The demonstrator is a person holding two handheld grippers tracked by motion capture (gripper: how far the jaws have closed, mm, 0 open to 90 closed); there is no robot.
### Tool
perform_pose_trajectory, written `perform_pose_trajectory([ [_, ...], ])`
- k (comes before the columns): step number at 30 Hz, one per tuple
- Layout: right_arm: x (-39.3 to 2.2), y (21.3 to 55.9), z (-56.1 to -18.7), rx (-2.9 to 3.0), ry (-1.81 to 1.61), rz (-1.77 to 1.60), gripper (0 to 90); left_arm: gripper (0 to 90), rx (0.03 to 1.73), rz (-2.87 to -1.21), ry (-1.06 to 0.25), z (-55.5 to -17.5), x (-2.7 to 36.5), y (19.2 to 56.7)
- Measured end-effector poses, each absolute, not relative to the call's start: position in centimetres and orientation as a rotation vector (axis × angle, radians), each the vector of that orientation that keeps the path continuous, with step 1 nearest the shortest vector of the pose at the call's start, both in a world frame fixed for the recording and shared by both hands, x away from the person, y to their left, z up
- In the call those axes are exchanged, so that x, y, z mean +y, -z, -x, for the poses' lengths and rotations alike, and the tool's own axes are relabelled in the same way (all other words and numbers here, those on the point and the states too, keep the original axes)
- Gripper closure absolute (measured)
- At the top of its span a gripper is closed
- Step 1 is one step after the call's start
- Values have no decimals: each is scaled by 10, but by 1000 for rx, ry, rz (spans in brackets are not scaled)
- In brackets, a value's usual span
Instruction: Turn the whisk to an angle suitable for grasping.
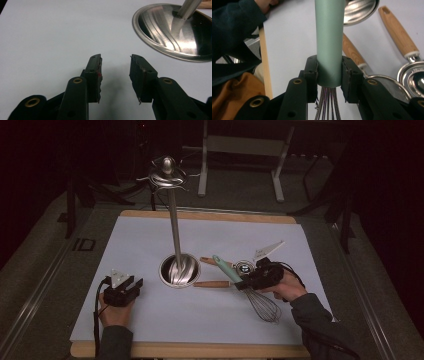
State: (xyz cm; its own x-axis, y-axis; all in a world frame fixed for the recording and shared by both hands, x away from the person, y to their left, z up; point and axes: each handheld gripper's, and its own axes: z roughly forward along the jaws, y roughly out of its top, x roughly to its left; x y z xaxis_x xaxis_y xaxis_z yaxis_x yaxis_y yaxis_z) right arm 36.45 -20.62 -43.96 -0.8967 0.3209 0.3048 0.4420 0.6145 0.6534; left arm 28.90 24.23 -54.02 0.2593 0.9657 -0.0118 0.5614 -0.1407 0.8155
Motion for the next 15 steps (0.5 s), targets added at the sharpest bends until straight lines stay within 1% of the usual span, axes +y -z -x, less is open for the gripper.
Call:
perform_pose_trajectory([
  [15,-203,425,-363,-2598,1306,638,693,616,1393,-1807,-710,-289,242,540],
])
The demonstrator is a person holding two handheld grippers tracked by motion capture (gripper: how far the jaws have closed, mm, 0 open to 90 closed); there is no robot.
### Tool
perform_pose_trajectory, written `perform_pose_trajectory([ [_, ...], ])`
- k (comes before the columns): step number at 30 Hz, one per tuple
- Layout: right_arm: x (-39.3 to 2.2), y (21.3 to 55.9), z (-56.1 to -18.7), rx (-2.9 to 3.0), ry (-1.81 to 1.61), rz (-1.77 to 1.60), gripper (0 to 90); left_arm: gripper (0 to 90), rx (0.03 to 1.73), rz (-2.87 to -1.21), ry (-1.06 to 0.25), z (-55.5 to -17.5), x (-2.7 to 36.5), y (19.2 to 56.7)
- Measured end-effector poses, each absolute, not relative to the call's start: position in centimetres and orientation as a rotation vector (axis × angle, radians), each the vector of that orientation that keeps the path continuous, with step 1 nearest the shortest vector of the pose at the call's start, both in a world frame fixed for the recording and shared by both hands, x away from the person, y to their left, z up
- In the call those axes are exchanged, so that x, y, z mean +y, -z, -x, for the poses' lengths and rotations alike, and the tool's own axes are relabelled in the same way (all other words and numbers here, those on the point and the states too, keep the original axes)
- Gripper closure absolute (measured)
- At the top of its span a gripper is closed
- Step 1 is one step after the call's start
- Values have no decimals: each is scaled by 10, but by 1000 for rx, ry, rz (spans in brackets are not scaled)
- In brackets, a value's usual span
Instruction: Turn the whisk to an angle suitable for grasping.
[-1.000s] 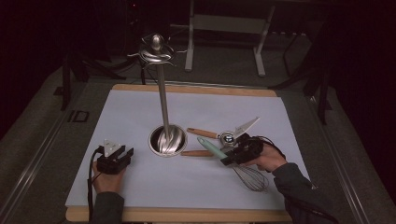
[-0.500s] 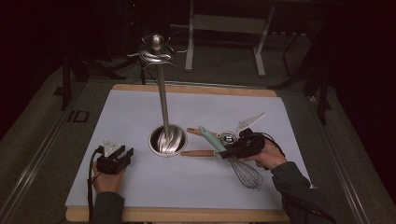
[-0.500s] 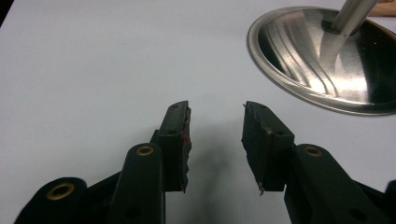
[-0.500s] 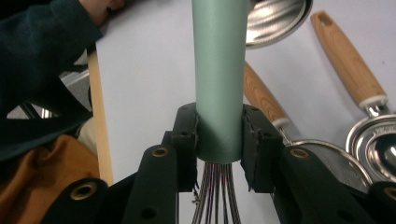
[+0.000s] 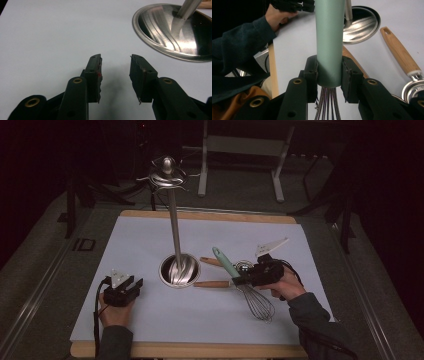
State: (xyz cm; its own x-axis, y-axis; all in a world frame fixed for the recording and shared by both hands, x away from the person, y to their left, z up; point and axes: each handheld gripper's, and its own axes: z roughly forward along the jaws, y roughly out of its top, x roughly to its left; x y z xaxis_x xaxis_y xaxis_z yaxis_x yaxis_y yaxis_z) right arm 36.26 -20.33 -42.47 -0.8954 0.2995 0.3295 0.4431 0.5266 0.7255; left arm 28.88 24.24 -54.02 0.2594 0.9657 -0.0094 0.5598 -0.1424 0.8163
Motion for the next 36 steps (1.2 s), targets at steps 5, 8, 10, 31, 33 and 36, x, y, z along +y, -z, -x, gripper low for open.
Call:
perform_pose_trajectory([
  [5,-202,422,-363,-2583,1335,643,693,616,1393,-1804,-709,-289,242,540],
  [8,-201,420,-363,-2571,1354,639,693,616,1393,-1804,-709,-289,242,540],
  [10,-200,419,-362,-2565,1365,639,693,616,1394,-1803,-709,-289,242,540],
  [31,-188,406,-361,-2519,1442,575,693,616,1395,-1802,-710,-289,242,540],
  [33,-187,405,-361,-2513,1451,569,693,616,1394,-1802,-710,-289,242,540],
  [36,-184,403,-361,-2503,1467,559,693,616,1394,-1801,-710,-289,242,540],
])
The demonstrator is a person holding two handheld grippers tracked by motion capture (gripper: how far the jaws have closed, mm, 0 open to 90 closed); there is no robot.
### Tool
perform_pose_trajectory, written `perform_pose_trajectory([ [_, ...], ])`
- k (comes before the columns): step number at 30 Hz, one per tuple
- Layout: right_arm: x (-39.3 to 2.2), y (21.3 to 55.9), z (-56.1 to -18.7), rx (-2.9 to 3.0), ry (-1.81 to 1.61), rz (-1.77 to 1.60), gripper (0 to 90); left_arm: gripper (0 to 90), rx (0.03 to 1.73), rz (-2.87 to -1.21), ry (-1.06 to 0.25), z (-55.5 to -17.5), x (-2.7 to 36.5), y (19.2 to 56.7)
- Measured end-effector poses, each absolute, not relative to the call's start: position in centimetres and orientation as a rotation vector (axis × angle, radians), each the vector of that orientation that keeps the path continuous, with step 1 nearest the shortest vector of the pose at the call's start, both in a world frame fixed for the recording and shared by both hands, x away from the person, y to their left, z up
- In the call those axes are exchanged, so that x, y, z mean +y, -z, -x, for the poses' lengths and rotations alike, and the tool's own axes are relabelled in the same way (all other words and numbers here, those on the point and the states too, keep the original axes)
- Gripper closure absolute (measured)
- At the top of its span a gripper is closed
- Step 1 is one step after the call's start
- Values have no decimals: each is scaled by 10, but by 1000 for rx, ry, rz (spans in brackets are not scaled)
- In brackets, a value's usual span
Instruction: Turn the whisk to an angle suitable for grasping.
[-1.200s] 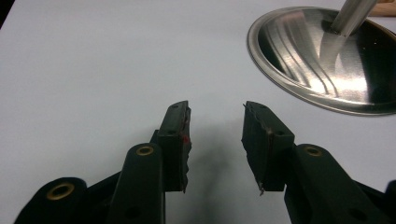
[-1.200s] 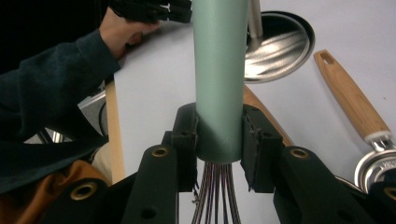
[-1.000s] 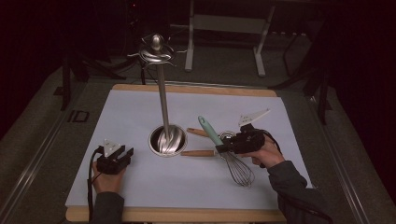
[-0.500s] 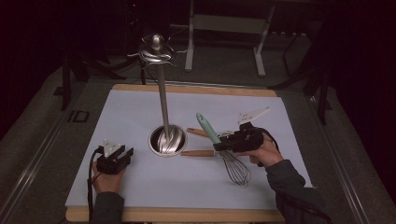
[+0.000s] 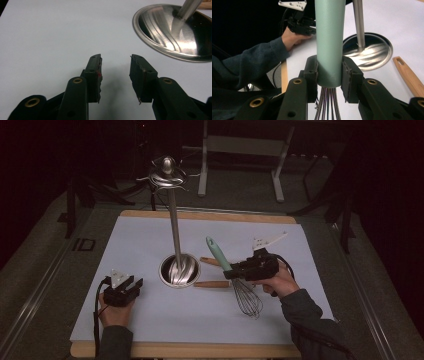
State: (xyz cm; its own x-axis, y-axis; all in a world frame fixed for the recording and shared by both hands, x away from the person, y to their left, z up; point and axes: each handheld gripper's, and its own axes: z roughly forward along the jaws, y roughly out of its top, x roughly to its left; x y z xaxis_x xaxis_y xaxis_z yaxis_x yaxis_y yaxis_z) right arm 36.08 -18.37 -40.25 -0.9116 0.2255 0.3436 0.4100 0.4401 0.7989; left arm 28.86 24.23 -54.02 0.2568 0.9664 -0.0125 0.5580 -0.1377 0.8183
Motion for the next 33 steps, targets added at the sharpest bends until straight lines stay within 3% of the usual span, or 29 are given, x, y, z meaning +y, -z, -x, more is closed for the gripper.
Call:
perform_pose_trajectory([
  [33,-150,369,-356,-2520,1671,437,693,616,1396,-1793,-712,-288,243,540],
])
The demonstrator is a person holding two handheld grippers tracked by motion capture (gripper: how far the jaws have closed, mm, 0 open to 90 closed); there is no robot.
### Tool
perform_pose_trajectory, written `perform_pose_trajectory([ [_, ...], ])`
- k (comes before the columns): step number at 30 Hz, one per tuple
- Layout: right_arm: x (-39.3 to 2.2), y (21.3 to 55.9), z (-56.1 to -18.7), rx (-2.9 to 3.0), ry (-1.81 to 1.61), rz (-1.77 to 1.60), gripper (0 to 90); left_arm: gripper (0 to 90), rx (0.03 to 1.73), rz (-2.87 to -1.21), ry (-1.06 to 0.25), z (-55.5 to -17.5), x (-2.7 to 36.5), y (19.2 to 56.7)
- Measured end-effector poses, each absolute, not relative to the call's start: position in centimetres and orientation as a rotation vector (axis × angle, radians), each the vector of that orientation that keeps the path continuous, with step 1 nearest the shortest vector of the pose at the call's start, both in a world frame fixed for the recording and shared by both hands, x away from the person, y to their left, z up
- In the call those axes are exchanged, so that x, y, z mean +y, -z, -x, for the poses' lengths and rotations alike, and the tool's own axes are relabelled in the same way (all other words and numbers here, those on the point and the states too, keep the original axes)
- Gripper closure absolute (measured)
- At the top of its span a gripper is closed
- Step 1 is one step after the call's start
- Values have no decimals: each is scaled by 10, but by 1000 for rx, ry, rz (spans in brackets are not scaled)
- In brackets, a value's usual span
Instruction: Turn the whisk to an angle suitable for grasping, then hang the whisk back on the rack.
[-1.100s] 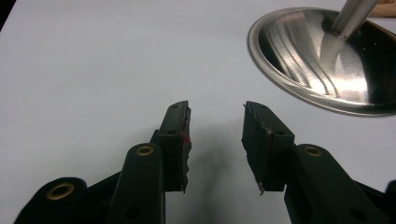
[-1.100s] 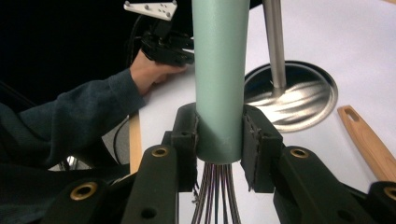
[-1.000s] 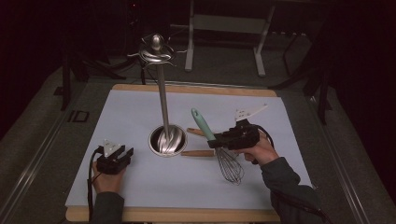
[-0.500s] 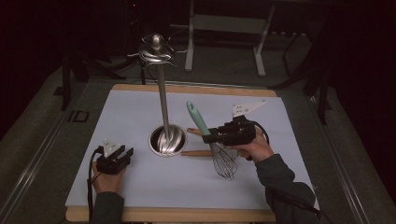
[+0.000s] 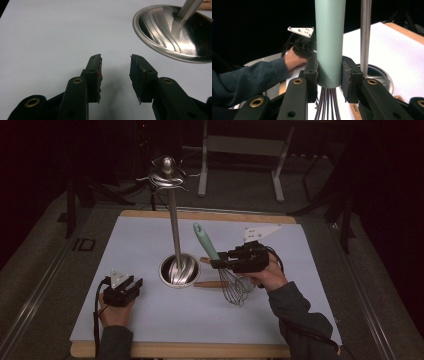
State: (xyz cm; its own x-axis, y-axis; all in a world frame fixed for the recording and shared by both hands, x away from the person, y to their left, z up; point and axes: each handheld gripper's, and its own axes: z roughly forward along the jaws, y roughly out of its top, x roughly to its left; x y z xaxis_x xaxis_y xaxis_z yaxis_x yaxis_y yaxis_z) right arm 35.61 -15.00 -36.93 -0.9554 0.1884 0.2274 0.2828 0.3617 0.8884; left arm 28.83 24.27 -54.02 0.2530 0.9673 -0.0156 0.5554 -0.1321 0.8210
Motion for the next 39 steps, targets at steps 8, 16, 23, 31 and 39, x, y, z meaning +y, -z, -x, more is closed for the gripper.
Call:
perform_pose_trajectory([
  [8,-140,360,-355,-2522,1725,401,693,616,1396,-1793,-711,-288,243,540],
  [16,-136,355,-357,-2500,1766,402,693,616,1399,-1791,-709,-288,243,540],
  [23,-134,350,-358,-2493,1802,400,693,616,1400,-1789,-708,-288,243,540],
  [31,-130,344,-362,-2473,1866,394,693,616,1402,-1788,-707,-288,243,540],
  [39,-127,336,-363,-2458,1929,354,693,615,1402,-1786,-707,-288,244,540],
])
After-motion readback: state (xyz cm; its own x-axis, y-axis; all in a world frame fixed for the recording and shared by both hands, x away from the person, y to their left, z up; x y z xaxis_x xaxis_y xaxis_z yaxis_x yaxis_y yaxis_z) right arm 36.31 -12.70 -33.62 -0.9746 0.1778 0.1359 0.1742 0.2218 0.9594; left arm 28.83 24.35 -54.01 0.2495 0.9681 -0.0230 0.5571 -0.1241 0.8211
